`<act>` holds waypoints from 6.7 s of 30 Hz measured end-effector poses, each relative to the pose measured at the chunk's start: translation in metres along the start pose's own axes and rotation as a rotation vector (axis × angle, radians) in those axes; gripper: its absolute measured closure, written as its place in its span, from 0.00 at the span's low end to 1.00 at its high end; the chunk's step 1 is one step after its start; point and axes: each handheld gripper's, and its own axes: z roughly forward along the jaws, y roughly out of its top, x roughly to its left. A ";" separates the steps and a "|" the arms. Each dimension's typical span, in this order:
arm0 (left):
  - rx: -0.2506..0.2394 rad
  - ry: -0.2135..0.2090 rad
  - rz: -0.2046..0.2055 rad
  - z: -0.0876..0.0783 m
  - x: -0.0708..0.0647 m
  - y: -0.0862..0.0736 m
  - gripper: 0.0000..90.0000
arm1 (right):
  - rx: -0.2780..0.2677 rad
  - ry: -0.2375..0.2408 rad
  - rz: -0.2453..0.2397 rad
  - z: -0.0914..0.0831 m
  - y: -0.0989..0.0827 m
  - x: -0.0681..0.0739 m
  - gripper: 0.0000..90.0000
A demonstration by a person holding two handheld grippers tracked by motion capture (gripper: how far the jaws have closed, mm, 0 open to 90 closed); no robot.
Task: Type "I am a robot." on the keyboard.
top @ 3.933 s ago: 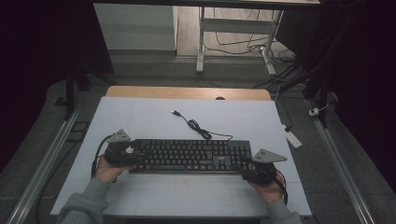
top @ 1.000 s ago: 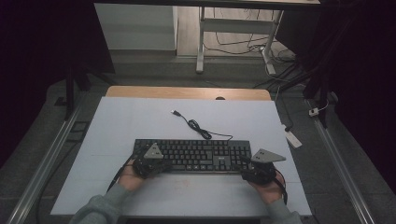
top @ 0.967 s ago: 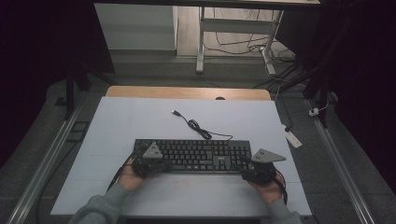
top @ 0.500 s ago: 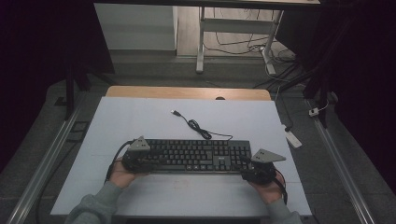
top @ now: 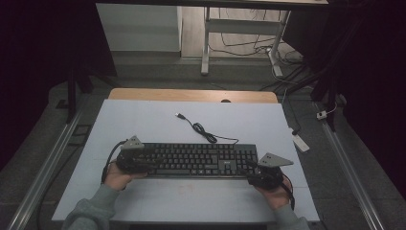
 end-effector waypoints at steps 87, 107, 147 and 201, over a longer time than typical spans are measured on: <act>0.169 0.055 0.101 0.054 0.013 0.011 0.99 | 0.003 0.001 0.000 0.003 -0.001 0.000 0.60; 0.074 0.044 0.086 0.037 0.010 0.016 0.88 | -0.001 0.000 -0.002 0.003 0.000 0.001 0.60; -0.005 -0.006 -0.004 0.010 0.012 0.022 0.37 | -0.003 0.008 -0.005 0.004 0.002 0.003 0.60; 0.008 0.000 0.010 0.012 0.009 0.023 0.35 | -0.027 0.144 -0.065 0.059 0.060 0.040 0.99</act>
